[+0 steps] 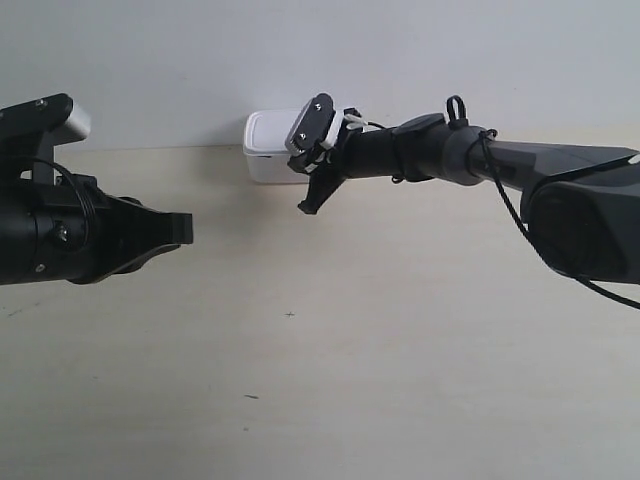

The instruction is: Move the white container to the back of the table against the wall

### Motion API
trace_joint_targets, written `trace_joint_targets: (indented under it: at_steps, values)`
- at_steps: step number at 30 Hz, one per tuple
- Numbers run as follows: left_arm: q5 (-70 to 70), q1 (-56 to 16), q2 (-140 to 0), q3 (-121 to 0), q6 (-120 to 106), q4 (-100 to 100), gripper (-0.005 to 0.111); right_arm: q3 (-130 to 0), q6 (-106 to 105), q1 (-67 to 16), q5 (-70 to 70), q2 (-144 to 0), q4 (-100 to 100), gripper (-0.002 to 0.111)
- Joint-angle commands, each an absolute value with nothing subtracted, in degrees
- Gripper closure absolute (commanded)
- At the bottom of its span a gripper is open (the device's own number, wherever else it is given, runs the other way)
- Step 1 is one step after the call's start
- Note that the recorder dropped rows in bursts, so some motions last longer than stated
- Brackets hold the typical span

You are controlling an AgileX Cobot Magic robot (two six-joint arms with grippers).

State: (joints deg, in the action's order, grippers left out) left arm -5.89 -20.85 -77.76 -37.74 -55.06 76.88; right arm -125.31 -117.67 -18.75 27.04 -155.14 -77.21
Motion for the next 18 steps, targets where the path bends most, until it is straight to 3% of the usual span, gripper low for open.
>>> trace_joint_targets:
  at_steps: [1,8,18]
  values:
    - [-5.5,-21.1,-77.4,-37.5,-55.2,76.9,0.107,-126.4,-116.8,-18.7,25.6,-155.2,-78.6,0.108]
    - [-5.5,-21.1,-77.4,-37.5,-55.2,76.6,0.107,-126.4,-110.1,-18.7,27.4,-154.6,-69.9,0.108]
    - [-3.6,-21.1,-77.4,-37.5,-55.2,76.6,0.107,-126.4,-76.5,-16.5,33.3,-150.6,-55.1,0.108]
